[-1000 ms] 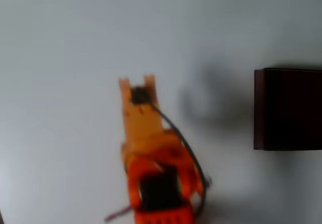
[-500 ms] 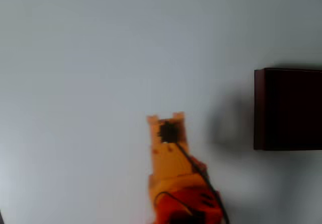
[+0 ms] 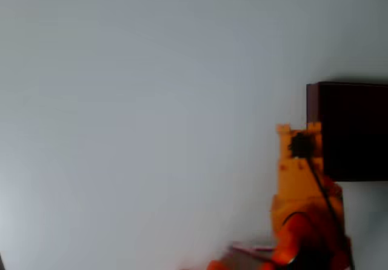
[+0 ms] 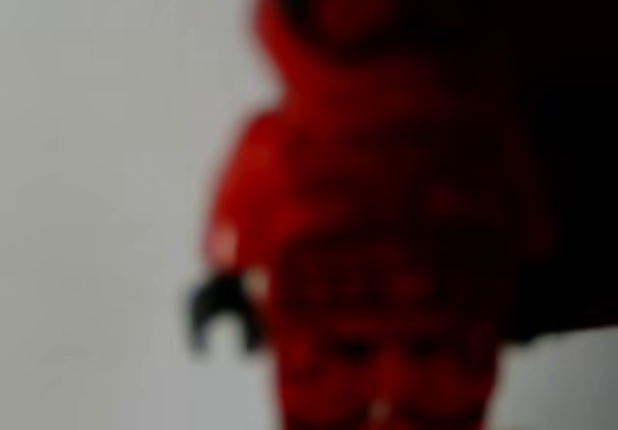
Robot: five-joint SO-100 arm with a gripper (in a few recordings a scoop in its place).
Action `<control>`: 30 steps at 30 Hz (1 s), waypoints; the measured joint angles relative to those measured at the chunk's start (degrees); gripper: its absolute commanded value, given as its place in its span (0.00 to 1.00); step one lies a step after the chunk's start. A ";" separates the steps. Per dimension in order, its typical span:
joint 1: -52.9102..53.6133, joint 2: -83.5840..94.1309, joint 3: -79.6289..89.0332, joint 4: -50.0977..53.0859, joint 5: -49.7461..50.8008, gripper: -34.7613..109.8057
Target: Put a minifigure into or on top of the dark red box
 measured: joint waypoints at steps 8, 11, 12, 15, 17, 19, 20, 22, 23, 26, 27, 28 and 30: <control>5.63 -19.07 -13.54 -1.67 -5.45 0.25; 7.03 -25.93 -18.19 -2.64 -6.68 0.25; 7.56 -28.04 -19.69 -2.64 -7.21 0.24; 7.12 -32.96 -22.59 -2.72 -7.56 0.24; 6.59 -35.33 -24.17 -2.72 -7.91 0.24; 6.59 -36.83 -24.96 -2.72 -7.73 0.28; 6.77 -37.53 -25.31 -2.72 -7.56 0.31; 6.68 -38.41 -25.66 -2.72 -7.47 0.32; 6.50 -38.76 -25.75 -2.72 -7.47 0.33; 5.10 -38.76 -25.66 -2.72 -7.47 0.35; 5.01 -38.67 -25.75 -2.72 -7.47 0.36; 4.92 -38.76 -25.66 -2.55 -7.47 0.36; 4.83 -37.79 -24.79 -2.46 -7.47 0.35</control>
